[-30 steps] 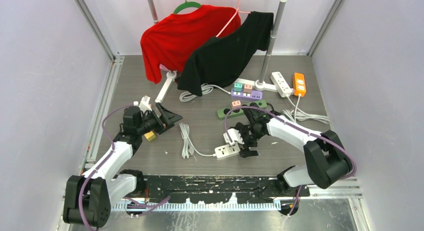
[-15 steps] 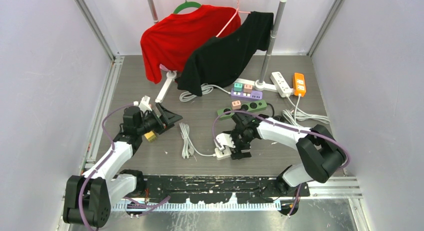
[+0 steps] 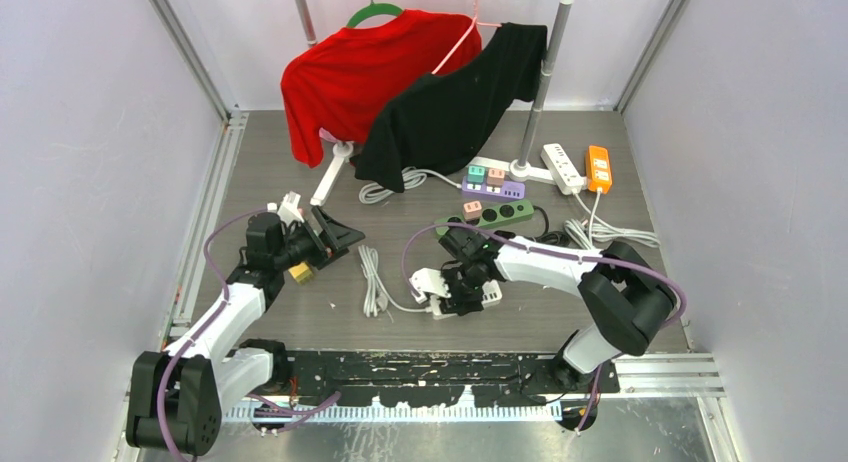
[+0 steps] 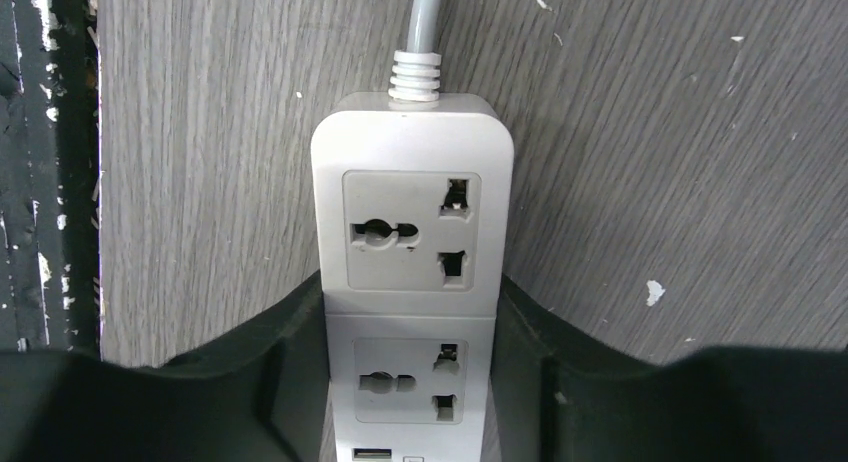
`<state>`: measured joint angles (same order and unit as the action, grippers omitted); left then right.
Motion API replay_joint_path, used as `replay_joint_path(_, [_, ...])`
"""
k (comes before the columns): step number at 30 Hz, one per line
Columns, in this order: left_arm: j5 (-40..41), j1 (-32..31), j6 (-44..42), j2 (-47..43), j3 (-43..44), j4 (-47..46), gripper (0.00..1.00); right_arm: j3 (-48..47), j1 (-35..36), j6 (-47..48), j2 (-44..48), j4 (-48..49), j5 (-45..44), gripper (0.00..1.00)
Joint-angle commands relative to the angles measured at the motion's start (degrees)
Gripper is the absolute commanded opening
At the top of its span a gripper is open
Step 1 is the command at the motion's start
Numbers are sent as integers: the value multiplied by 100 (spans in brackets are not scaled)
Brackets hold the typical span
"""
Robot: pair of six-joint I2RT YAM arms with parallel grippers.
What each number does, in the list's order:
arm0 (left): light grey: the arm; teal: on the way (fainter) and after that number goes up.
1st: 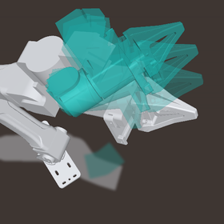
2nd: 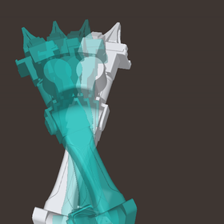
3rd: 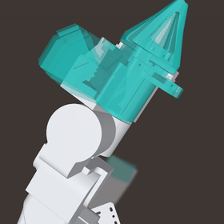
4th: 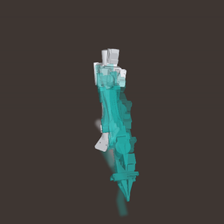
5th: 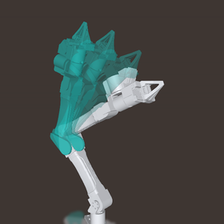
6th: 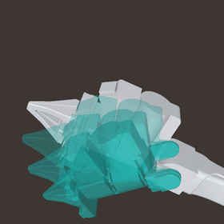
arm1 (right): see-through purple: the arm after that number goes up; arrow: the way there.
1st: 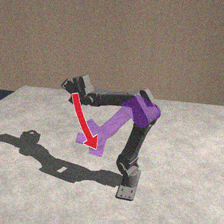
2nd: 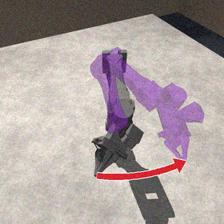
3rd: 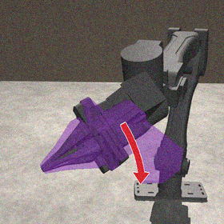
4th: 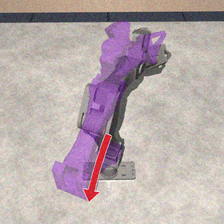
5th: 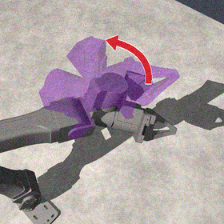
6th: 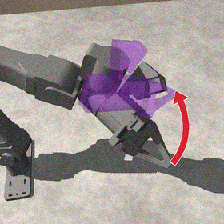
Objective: Pull the plug off the socket
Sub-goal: Pick up the socket from the center of the board.
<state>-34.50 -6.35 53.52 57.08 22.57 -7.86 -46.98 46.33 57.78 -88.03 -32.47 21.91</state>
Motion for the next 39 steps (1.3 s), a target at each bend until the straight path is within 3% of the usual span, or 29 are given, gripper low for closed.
replay_joint_path(1, [-13,20,-118,-102,150,-19,83,-239,8,-187,-56,59,-176,40])
replay_joint_path(4, [-39,20,-177,-165,196,118,83,-407,-40,-186,3,-200,-61,14])
replay_joint_path(7, [-3,15,-304,-311,259,390,83,-562,-267,-22,169,-669,416,1])
replay_joint_path(11, [70,20,-414,-517,322,650,83,-729,-798,700,499,-1577,1419,1])
replay_joint_path(20, [125,20,-527,-748,426,926,83,-1036,-2924,1751,1591,-2984,2833,1])
replay_joint_path(28, [81,20,-578,-748,441,981,83,-1545,-4612,1838,2144,-3659,3689,1])
replay_joint_path(39, [80,20,-775,-916,540,1283,84,-2222,-6066,1592,2476,-4148,4209,1])
